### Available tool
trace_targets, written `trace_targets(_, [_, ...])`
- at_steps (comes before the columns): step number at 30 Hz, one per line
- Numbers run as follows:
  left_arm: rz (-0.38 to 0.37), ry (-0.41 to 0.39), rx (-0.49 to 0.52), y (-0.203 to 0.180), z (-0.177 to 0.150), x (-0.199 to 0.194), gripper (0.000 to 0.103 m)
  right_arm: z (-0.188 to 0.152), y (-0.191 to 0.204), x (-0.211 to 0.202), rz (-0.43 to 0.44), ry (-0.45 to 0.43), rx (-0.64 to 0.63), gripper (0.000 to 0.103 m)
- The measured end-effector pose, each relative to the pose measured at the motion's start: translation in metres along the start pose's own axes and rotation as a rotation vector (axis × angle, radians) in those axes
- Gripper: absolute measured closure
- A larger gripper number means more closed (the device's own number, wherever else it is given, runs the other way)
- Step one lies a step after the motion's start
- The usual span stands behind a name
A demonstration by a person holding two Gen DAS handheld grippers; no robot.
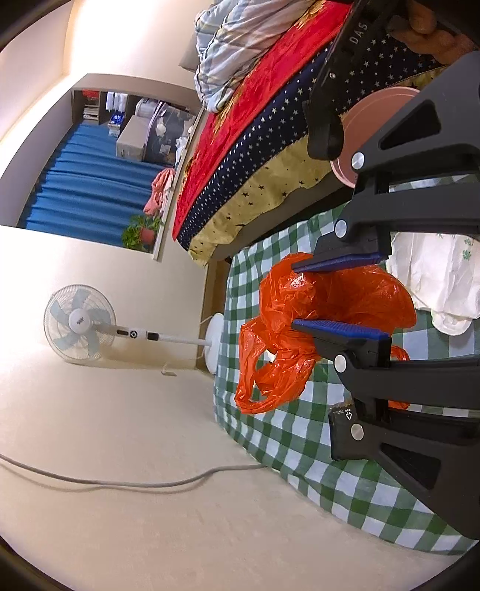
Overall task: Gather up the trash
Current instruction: 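Carry the orange bag and black pouch over the pink bin with both grippers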
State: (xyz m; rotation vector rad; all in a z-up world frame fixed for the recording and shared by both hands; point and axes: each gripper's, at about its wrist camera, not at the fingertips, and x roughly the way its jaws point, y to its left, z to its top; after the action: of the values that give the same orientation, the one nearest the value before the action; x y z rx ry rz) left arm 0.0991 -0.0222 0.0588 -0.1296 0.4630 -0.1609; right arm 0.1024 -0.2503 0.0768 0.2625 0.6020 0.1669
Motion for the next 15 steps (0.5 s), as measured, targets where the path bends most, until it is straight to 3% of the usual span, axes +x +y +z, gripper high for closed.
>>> trace_targets(15, [-0.048,0.033,0.046,-0.027,-0.011,-0.007,0.078,0.001,-0.018,-0.047,-0.068,-0.042,-0.012,0.097])
